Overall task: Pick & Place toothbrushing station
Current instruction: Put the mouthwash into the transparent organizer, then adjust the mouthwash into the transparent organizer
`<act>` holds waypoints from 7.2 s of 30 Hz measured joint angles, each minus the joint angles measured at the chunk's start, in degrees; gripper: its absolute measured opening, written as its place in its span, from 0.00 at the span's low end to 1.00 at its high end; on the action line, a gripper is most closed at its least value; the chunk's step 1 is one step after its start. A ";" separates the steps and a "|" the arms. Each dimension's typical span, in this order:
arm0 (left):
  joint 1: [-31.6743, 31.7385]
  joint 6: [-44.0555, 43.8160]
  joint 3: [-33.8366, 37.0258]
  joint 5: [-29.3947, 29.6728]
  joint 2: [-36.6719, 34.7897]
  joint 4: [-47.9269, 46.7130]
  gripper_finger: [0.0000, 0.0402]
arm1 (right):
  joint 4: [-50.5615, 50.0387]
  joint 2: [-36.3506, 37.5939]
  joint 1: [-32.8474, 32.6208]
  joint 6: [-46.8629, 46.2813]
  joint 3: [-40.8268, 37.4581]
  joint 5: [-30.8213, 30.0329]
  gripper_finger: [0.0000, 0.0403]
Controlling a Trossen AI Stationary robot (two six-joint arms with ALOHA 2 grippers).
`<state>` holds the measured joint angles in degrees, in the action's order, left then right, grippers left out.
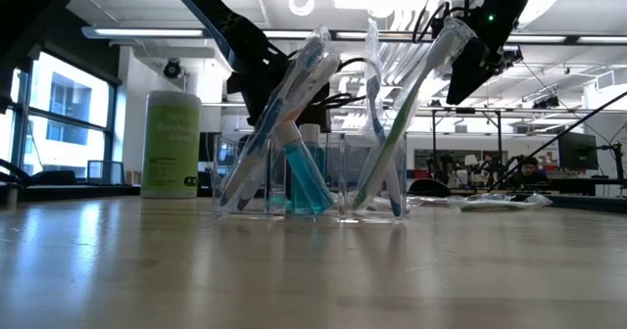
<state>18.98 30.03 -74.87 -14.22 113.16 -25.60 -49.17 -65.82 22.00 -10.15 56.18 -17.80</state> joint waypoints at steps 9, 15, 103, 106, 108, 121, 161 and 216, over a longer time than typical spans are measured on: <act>-0.59 0.05 0.02 1.07 -0.02 -0.22 0.36 | 0.11 0.00 0.00 0.74 -0.02 0.00 0.37; -0.58 -1.35 0.00 0.98 -0.07 -0.67 0.27 | 0.13 0.00 0.01 1.03 -0.02 -0.02 0.37; -51.65 -7.22 5.51 87.01 13.06 99.87 0.28 | 18.59 10.11 -52.60 -18.58 -0.02 -21.67 0.37; -50.24 -9.82 5.57 92.41 13.16 100.02 0.28 | 18.60 10.05 -54.81 -18.25 -0.02 -24.48 0.37; -49.12 -11.59 5.57 98.11 13.16 100.03 0.28 | 18.60 10.08 -55.90 -17.59 -0.02 -25.94 0.37; -45.33 -16.91 5.66 103.73 13.28 98.88 0.28 | 18.60 7.35 -61.28 -16.91 -0.02 -26.80 0.37; -46.73 -39.06 5.68 98.77 13.46 76.42 0.48 | 21.64 5.68 -63.76 -16.59 -0.09 -27.04 0.37; -53.12 7.37 5.31 95.12 11.59 112.93 0.01 | 23.22 3.14 -63.73 -17.07 -0.02 -17.97 0.37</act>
<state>-34.14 37.40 -69.56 80.90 124.75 87.33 -25.95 -62.68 -41.74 -27.22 56.16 -35.77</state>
